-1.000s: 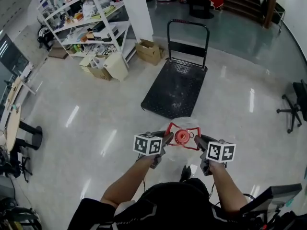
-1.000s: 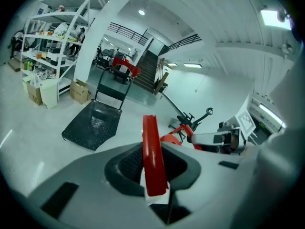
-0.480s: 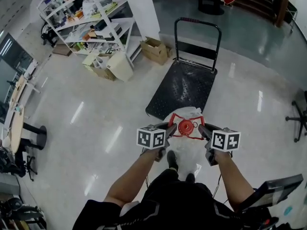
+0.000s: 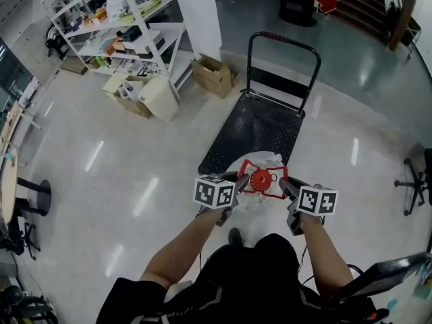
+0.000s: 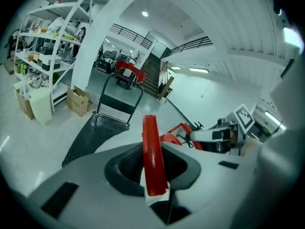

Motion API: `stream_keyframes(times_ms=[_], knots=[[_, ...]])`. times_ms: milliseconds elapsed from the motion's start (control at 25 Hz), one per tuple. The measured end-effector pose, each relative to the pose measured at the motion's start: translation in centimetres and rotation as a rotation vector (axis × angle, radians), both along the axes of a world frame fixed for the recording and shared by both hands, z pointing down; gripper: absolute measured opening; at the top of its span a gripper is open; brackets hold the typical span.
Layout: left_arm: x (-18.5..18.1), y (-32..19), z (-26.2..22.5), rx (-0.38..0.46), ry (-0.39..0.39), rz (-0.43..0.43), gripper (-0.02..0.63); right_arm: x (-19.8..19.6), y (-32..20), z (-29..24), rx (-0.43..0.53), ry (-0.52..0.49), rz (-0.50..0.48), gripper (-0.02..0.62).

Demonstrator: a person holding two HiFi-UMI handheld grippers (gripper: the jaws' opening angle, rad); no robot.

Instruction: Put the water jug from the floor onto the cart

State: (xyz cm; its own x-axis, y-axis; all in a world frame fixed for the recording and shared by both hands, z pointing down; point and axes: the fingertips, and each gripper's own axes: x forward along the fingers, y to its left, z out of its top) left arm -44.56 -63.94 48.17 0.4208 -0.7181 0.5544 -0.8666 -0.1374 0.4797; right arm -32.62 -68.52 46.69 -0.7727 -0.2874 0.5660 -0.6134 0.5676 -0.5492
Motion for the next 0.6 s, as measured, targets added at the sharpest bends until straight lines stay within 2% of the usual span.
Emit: stream_keyframes(times_ms=[360, 600], knots=[[-6.0, -8.4, 3.1, -0.063, -0.013, -0.061, 0.064, -6.3, -8.9, 3.5, -0.048, 0.011, -0.071, 0.092], [-8.4, -14.2, 6.0, -0.094, -0.03, -0.09, 0.064, -8.6, -14.9, 6.4, -0.065, 0.039, -0.111, 0.092]])
